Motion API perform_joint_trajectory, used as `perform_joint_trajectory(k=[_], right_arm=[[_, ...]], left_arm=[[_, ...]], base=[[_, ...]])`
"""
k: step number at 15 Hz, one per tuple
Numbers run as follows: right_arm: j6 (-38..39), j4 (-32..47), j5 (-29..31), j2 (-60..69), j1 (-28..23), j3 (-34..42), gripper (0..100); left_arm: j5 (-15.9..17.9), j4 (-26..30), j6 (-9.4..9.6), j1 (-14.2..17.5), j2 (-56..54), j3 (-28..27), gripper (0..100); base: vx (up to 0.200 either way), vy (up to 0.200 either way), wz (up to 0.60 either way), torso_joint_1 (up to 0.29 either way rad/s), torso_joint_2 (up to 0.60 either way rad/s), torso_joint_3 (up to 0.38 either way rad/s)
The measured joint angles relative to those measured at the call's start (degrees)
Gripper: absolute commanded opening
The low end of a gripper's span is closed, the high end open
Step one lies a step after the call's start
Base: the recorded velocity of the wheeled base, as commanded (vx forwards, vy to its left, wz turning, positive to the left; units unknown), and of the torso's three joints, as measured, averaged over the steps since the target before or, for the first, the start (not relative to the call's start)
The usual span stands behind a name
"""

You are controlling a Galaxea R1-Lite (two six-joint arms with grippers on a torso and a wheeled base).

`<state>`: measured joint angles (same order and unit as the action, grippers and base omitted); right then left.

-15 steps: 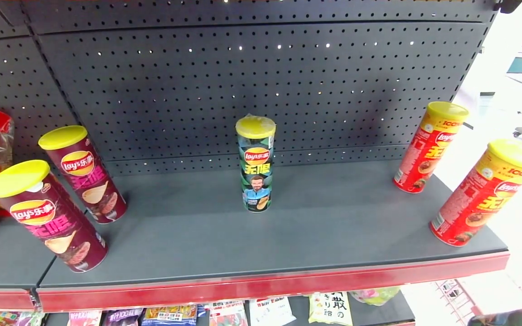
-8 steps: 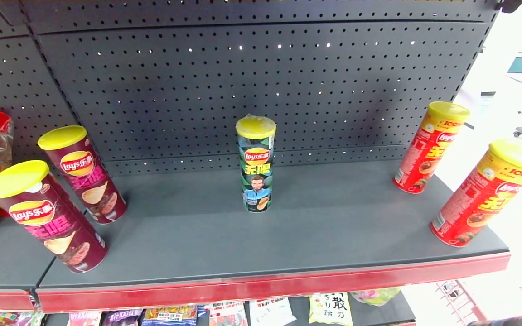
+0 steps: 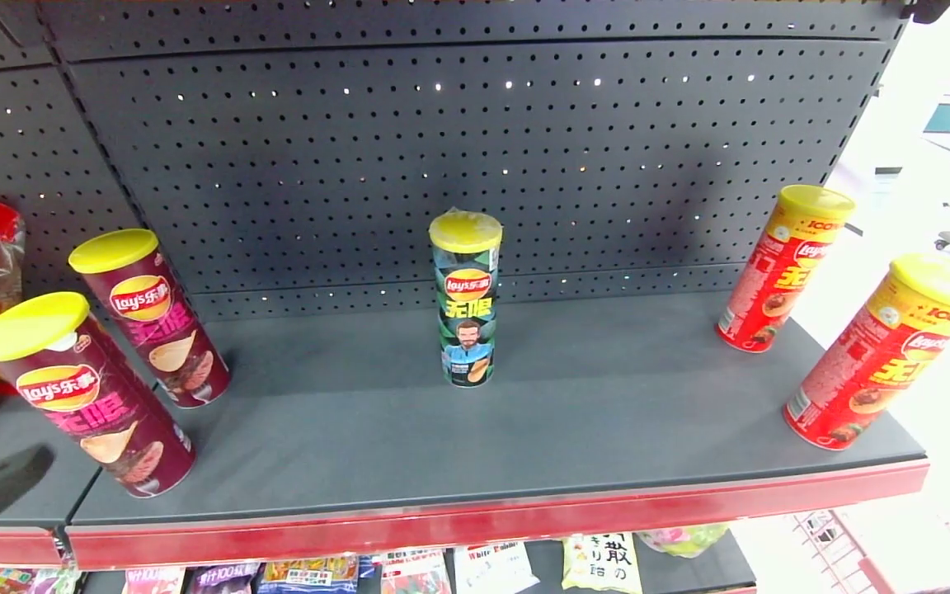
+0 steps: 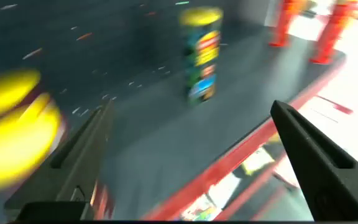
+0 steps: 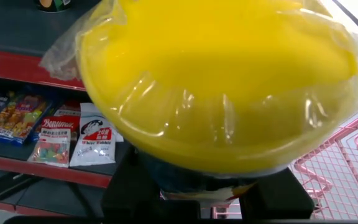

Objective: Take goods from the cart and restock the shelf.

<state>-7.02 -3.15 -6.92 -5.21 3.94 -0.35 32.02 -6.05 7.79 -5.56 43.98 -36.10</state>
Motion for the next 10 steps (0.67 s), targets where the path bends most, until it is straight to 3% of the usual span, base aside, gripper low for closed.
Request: perform_joint_trajectory(k=[4,7,8,10], right_arm=[[-0.33,0.00,0.57,0.02,0.07,0.00,0],[-0.34,0.00,1.45,0.00,0.07,0.00,0],[-0.34,0.00,1.49,0.02,0.07,0.00,0],[-0.34,0.00,1.51,0.00,0.02,0.00,0]], left_arm=[[7.52,-7.94,3.58,-6.49,22.33,-7.20,100],[9.33,-9.63,11.80,-9.05,35.54,-13.40,100],[9.61,-9.85,13.64,-9.51,39.28,-16.25,100],[9.79,-9.83,14.81,-10.59,44.91,-20.80,100]], base=[[0.000,0.000,0.00,0.000,0.00,0.000],[0.000,0.000,0.00,0.000,0.00,0.000],[0.000,0.000,0.00,0.000,0.00,0.000],[0.000,0.000,0.00,0.000,0.00,0.000]])
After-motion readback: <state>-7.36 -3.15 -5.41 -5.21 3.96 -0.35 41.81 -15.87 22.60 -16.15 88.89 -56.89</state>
